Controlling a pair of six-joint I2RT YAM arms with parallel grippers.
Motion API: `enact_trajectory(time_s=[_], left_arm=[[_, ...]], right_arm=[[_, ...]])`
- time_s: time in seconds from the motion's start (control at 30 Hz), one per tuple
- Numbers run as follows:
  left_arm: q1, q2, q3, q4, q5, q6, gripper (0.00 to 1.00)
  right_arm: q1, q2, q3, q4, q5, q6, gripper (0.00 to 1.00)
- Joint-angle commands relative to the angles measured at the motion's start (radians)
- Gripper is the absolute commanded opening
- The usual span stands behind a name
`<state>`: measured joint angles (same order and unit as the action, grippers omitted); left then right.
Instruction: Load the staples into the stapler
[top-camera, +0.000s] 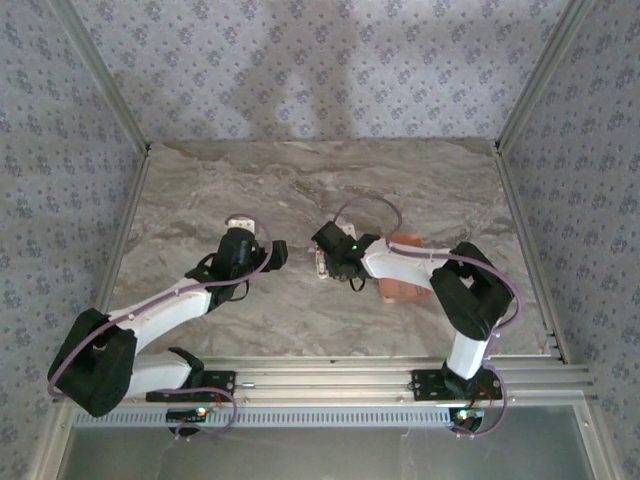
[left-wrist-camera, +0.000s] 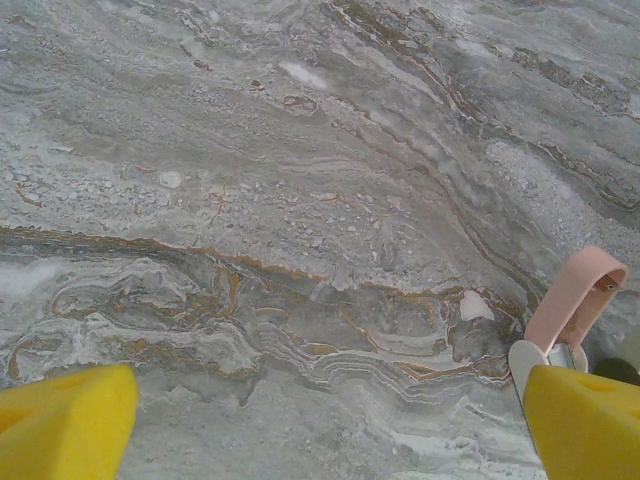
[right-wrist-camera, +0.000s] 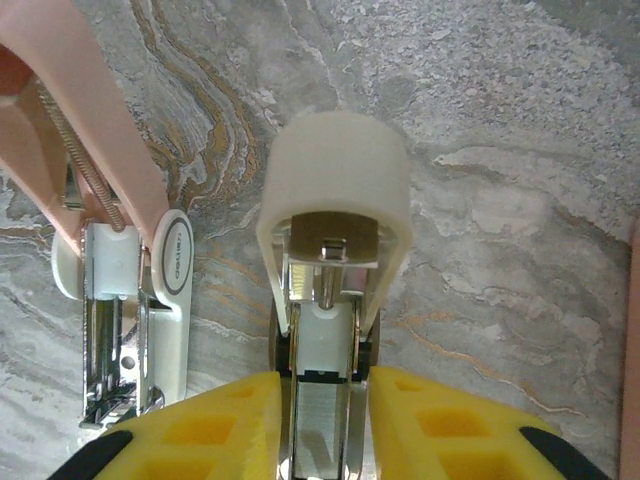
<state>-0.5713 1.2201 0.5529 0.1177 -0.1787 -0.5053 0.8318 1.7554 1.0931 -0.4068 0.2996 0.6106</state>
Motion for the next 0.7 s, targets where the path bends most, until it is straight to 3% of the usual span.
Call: enact_trajectory(time_s=[0.0, 0.13, 0.43, 0.67], left_arm=[[0.005, 0.000, 0.005, 0.020, 0.005, 0.016, 0.98], [0.006, -0.001, 0.004, 0.022, 0.014, 0.017, 0.98], [0.006, -0.008, 0.005, 0.017, 0.037, 0.014, 0.99], [0.005, -0.010, 0.002, 0.012, 0.040, 0.016, 0.99]], right_arm=[[0.004, -0.085, 0.018, -0.049, 0.013, -0.009, 0.30], [-0.016, -0.146, -0.019, -0.045, -0.038, 0.000, 0.32], [-0.137, -0.159, -0.094, 0.062, -0.296, 0.059, 0.32], [-0.159, -0.092, -0.091, 0.061, -0.340, 0.040, 0.30]])
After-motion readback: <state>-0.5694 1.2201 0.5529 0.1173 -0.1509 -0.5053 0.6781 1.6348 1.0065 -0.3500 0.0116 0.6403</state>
